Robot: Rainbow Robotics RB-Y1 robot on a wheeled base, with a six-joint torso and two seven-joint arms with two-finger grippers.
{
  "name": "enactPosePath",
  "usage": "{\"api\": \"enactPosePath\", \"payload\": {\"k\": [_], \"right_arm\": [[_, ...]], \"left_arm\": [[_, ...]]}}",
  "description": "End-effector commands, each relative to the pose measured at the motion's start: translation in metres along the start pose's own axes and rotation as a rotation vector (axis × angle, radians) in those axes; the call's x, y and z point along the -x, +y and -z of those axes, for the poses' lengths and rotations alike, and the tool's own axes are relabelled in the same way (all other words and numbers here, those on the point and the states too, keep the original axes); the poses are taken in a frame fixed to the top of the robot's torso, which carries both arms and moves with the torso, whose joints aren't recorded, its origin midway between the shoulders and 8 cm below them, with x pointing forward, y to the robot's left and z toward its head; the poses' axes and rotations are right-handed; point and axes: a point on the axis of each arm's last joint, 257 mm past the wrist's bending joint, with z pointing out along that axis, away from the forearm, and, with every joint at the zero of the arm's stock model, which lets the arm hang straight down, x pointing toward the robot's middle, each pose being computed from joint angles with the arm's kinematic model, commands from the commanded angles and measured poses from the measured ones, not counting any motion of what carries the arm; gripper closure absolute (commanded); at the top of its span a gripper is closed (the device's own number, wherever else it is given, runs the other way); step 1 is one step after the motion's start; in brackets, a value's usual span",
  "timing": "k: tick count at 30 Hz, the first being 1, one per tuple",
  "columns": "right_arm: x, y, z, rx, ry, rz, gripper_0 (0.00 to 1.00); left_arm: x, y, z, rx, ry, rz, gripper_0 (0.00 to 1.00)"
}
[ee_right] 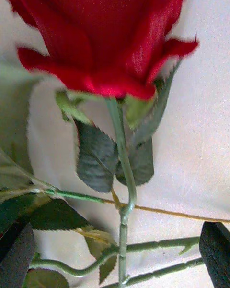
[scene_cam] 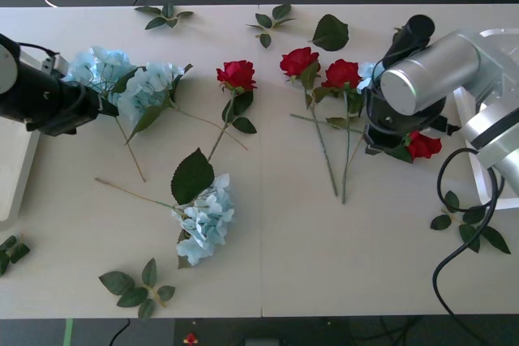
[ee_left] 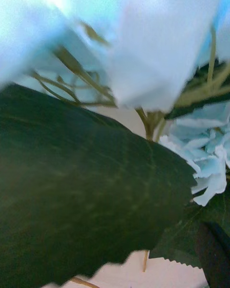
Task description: Place the red flowers into the right box and the blue flowers into the left box. If a person shows an open palm, hand one flower to the person first, then continue sorting.
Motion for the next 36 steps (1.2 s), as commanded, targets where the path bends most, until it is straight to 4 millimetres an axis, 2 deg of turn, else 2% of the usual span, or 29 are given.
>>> {"api": "enactPosePath", "payload": {"k": [1, 6, 10, 11, 13, 15, 16, 20, 21, 22, 23, 24, 36], "right_arm": [[-0.028, 0.015, 0.001, 0.044, 0.027, -0.015, 0.0], [-0.021, 0.018, -0.014, 0.052, 0.006, -0.027, 0.0], [-0.023, 0.02, -0.02, 0.065, 0.015, -0.027, 0.0], [-0.024, 0.021, -0.02, 0.067, 0.02, -0.028, 0.04], [-0.026, 0.02, -0.02, 0.063, 0.026, -0.034, 0.41], [-0.027, 0.021, -0.019, 0.063, 0.028, -0.035, 0.88], [-0.028, 0.022, -0.018, 0.064, 0.031, -0.034, 0.99], [-0.029, 0.021, -0.018, 0.062, 0.035, -0.036, 1.0], [-0.029, 0.021, -0.018, 0.062, 0.035, -0.034, 1.0], [-0.029, 0.021, -0.018, 0.062, 0.035, -0.034, 1.0], [-0.029, 0.021, -0.018, 0.062, 0.035, -0.034, 1.0], [-0.03, 0.022, -0.018, 0.063, 0.036, -0.034, 1.0], [-0.032, 0.02, -0.018, 0.057, 0.044, -0.034, 1.0]], "left_arm": [[0.008, -0.033, -0.003, -0.006, 0.0, 0.003, 0.0], [-0.005, -0.042, -0.024, 0.002, 0.01, -0.042, 0.0], [-0.004, -0.043, -0.038, 0.006, -0.021, -0.06, 0.0], [-0.002, -0.043, -0.04, 0.004, -0.032, -0.061, 0.0], [0.0, -0.037, -0.043, 0.013, -0.042, -0.058, 0.0], [0.001, -0.033, -0.044, 0.02, -0.046, -0.057, 0.0], [0.002, -0.032, -0.044, 0.023, -0.048, -0.056, 0.0], [0.004, -0.027, -0.043, 0.033, -0.053, -0.058, 0.0], [0.005, -0.026, -0.043, 0.035, -0.055, -0.061, 0.24], [0.005, -0.026, -0.043, 0.037, -0.056, -0.065, 0.62], [0.006, -0.025, -0.043, 0.038, -0.056, -0.065, 0.84], [0.006, -0.025, -0.043, 0.04, -0.057, -0.069, 1.0], [0.007, -0.021, -0.043, 0.049, -0.06, -0.089, 1.0]]}}
